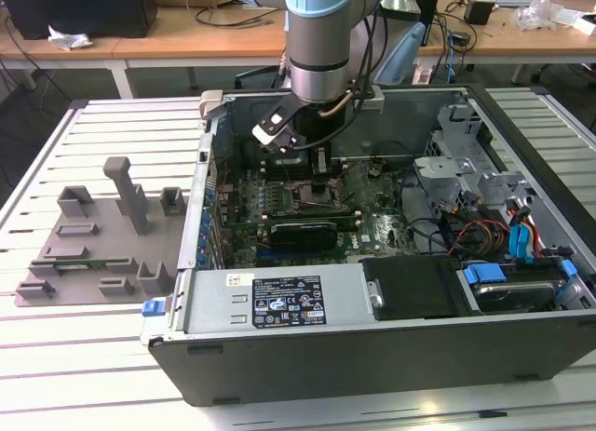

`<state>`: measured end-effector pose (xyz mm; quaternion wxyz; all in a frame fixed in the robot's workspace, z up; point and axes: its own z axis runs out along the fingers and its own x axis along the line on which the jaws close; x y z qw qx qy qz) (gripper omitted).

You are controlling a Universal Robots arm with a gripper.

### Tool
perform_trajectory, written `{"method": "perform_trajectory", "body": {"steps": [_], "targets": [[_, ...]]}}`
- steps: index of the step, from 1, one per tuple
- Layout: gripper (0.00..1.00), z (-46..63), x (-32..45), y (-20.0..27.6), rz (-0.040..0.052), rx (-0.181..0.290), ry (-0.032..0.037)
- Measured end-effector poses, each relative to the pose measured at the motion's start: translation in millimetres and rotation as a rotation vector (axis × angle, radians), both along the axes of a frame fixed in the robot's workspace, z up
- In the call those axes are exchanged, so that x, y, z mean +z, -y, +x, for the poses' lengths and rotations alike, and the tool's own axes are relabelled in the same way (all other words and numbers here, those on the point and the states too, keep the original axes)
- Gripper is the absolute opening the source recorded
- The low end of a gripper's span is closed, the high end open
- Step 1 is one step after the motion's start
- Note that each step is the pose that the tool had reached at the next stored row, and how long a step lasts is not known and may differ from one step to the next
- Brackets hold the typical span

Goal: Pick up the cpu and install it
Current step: 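Place the cpu into insertion slot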

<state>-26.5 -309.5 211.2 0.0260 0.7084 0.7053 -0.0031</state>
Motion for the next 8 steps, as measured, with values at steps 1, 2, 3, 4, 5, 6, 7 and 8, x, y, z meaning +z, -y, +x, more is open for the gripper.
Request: {"method": "perform_trajectory", "body": {"steps": [1, 2, 3, 4, 5, 6, 7, 8], "targets": [[0.11, 0.0, 0.0, 0.0, 0.0, 0.0, 0.0], [0.11, -0.6, 0.0, 0.0, 0.0, 0.0, 0.0002], [0.11, -1.8, -0.3, 0.0, -0.0002, 0.0, 0.0003], [0.11, -2.8, -0.8, 0.0, -0.0001, 0.0, 0.0007], [0.11, -3.2, -1.6, 0.0, -0.0001, 0.0, 0.0009], [0.11, -3.2, -2.4, 0.0, 0.0, 0.0, 0.0011], [0.11, -3.2, -3.4, 0.0, 0.0, 0.0, 0.001], [0.11, -3.2, -4.0, 0.0, 0.0002, 0.0, 0.0012]]}}
